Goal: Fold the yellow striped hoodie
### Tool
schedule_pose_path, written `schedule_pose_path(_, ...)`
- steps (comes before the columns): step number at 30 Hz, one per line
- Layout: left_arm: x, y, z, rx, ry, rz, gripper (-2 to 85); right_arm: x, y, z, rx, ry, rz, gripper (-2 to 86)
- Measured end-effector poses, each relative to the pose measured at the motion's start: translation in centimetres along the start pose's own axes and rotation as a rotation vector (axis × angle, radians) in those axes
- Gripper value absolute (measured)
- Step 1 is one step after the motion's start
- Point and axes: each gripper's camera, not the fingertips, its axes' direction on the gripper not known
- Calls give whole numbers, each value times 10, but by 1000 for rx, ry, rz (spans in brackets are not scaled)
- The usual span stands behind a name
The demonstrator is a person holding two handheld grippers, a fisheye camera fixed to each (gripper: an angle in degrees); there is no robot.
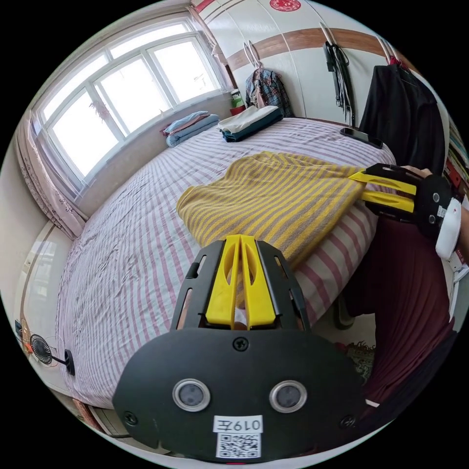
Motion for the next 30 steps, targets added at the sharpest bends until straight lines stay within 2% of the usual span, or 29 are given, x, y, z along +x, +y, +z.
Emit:
schedule_pose_path(3, -2, -3, -1, -16, 1, -6, 7, 43, 19, 0, 53, -90, 78, 47)
schedule_pose_path(5, -9, -3, 0, -25, 35, -28, 7, 96, 43, 4, 87, -287, 231, 9)
schedule_pose_path(9, -29, -7, 1, -49, 122, -53, 8, 181, 93, 21, 151, -503, 493, -6)
schedule_pose_path(11, -38, -8, -1, -45, 158, -63, 8, 241, 127, 43, 276, -685, 675, -8)
schedule_pose_path(14, -53, -7, -3, -30, 219, -114, 7, 298, 139, 83, 355, -799, 739, -7)
schedule_pose_path(17, -60, -2, -4, -7, 246, -129, 7, 345, 132, 133, 415, -791, 825, 2)
schedule_pose_path(18, -61, 1, -4, 0, 249, -132, 7, 353, 130, 147, 414, -796, 836, 5)
schedule_pose_path(20, -60, 3, -6, 4, 241, -130, 8, 384, 117, 222, 371, -918, 894, 81)
schedule_pose_path(22, -58, 5, -7, 3, 229, -129, 8, 402, 104, 283, 265, -995, 932, 114)
schedule_pose_path(25, -55, 6, -10, 6, 208, -118, 11, 422, 95, 366, 112, -1065, 970, 109)
schedule_pose_path(30, -64, 7, -20, 20, 237, -152, 27, 443, 104, 459, 1, -1282, 1074, 113)
